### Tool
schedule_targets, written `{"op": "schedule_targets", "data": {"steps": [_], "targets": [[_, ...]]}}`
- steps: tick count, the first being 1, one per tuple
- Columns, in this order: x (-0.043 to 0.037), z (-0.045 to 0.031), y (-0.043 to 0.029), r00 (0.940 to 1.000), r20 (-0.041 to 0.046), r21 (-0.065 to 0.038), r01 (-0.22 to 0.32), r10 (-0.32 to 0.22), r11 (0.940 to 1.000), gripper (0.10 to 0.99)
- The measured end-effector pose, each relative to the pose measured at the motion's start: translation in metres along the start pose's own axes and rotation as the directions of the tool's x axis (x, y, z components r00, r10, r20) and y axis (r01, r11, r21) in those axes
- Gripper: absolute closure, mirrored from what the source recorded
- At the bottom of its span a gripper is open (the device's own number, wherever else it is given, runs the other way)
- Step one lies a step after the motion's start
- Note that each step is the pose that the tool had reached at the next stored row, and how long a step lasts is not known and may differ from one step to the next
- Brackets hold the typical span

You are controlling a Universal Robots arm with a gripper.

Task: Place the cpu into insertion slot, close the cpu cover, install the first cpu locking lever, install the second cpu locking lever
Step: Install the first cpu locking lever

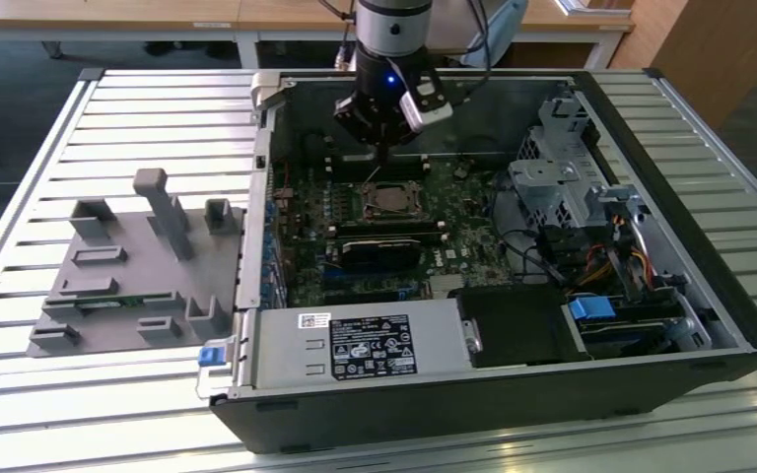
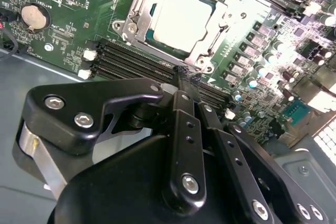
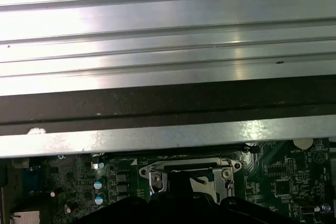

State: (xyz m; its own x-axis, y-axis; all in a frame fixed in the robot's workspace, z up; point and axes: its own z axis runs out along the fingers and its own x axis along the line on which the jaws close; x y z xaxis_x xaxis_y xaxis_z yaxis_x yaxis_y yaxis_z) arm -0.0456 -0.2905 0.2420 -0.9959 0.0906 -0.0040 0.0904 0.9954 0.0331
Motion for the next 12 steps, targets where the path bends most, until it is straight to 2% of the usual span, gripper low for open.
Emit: {"op": "schedule_targets", "data": {"steps": [12], "targets": [[-0.0005, 0.0052, 0.0057, 1.0000, -0.0003, -0.003, 0.000, 0.000, 1.0000, 0.980]]}}
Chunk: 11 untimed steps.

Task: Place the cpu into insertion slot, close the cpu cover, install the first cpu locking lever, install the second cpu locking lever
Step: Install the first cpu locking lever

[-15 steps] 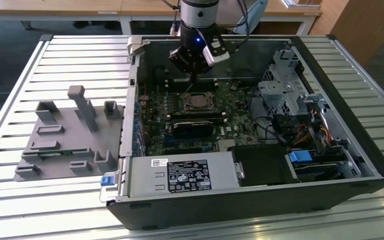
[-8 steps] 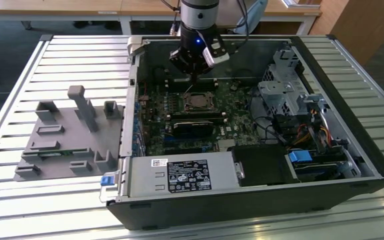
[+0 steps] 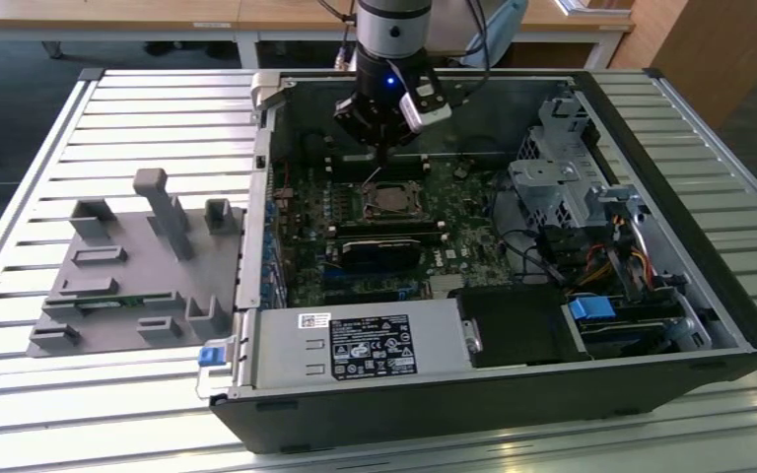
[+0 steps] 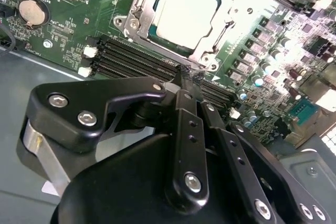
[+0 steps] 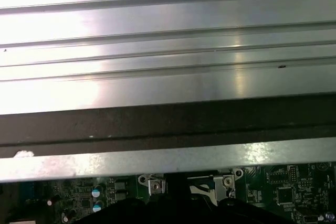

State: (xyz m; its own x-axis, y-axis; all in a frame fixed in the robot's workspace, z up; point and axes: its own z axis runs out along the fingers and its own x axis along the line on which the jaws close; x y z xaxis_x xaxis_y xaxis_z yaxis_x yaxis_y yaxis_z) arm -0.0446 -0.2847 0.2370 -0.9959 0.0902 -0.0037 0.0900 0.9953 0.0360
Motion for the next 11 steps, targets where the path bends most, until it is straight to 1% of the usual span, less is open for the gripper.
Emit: {"op": "schedule_targets", "data": {"steps": [2, 4, 8, 11], "targets": [[-0.0003, 0.0005, 0.0003, 1.0000, -0.0003, -0.001, 0.000, 0.000, 1.0000, 0.980], [-0.0004, 0.0008, 0.0003, 1.0000, 0.0000, -0.006, 0.000, 0.000, 1.0000, 0.980], [-0.0005, 0.0010, 0.0004, 0.9999, 0.0118, -0.019, 0.000, 0.000, 0.9998, 0.980], [-0.0005, 0.0009, 0.0004, 0.9998, 0.0203, -0.033, 0.001, 0.000, 0.9995, 0.980]]}}
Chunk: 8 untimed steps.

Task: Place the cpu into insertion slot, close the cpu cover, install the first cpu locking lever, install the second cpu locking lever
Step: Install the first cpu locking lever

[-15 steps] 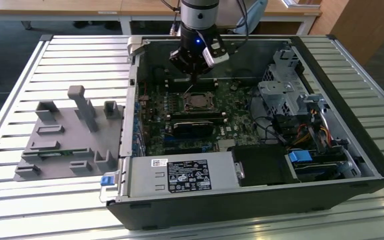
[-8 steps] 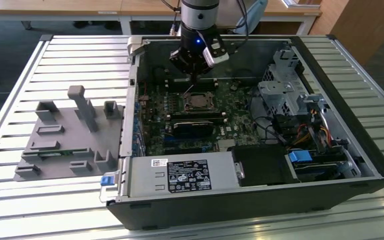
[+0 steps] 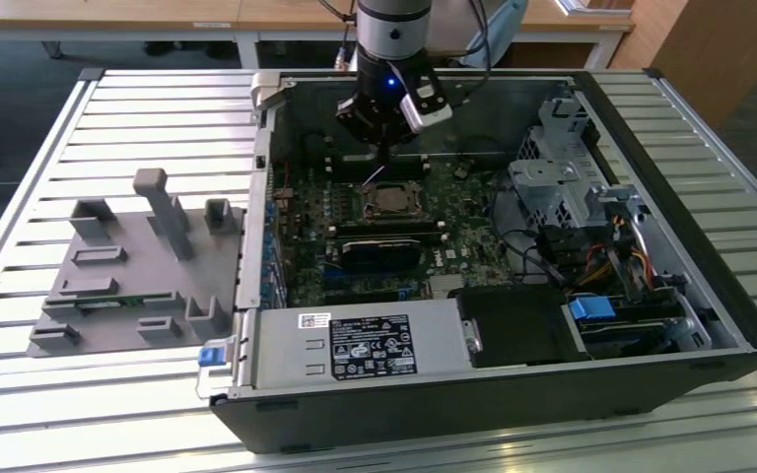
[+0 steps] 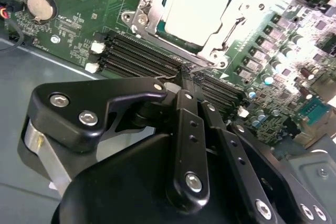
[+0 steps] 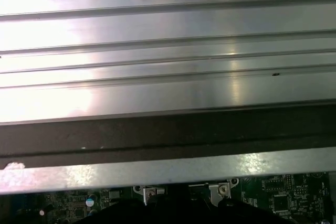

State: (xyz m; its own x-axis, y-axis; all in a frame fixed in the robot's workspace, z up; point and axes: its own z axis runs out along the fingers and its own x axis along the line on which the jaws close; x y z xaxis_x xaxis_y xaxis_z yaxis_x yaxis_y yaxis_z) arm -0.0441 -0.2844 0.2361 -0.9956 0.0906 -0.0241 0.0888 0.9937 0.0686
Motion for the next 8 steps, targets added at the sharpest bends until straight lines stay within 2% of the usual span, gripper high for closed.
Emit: {"op": "schedule_targets", "data": {"steps": [3, 8], "targets": [[-0.0002, 0.0005, 0.0000, 1.0000, 0.0061, -0.008, 0.000, 0.000, 1.0000, 0.980], [-0.0039, 0.0043, 0.0001, 1.0000, 0.0069, -0.009, 0.000, 0.000, 1.0000, 0.980]]}}
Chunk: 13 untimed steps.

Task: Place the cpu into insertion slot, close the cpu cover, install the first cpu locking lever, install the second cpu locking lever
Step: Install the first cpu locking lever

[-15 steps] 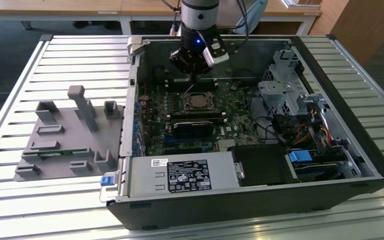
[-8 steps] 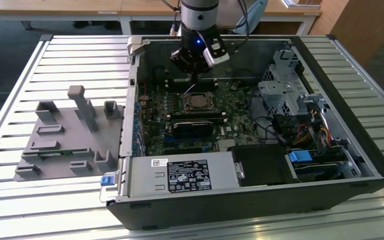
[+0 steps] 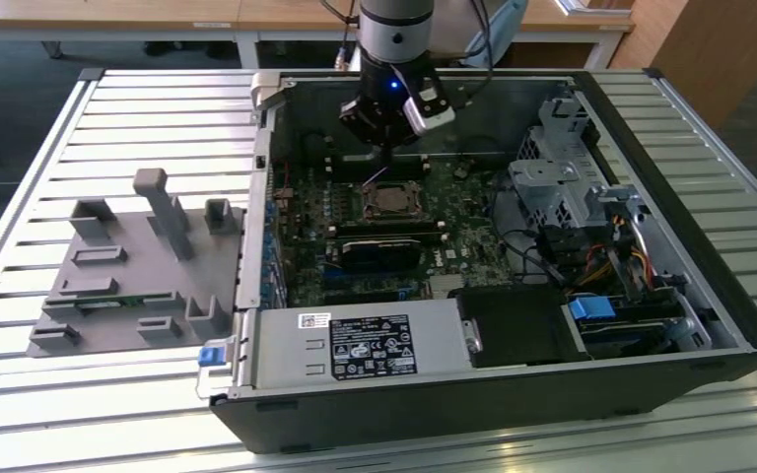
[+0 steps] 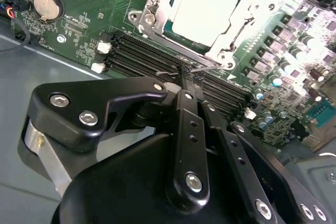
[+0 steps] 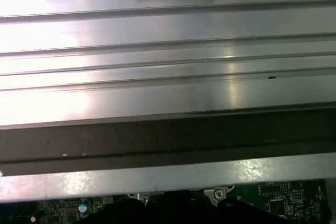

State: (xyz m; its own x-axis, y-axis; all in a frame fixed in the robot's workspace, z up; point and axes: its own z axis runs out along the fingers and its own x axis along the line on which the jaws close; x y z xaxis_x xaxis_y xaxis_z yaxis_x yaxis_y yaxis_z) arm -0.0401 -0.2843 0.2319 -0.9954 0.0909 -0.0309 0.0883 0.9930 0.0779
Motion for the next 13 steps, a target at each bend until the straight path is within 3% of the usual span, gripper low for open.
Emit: {"op": "schedule_targets", "data": {"steps": [13], "targets": [[-0.0110, 0.0105, 0.0002, 1.0000, 0.0001, 0.000, 0.000, 0.000, 1.0000, 0.980]]}}
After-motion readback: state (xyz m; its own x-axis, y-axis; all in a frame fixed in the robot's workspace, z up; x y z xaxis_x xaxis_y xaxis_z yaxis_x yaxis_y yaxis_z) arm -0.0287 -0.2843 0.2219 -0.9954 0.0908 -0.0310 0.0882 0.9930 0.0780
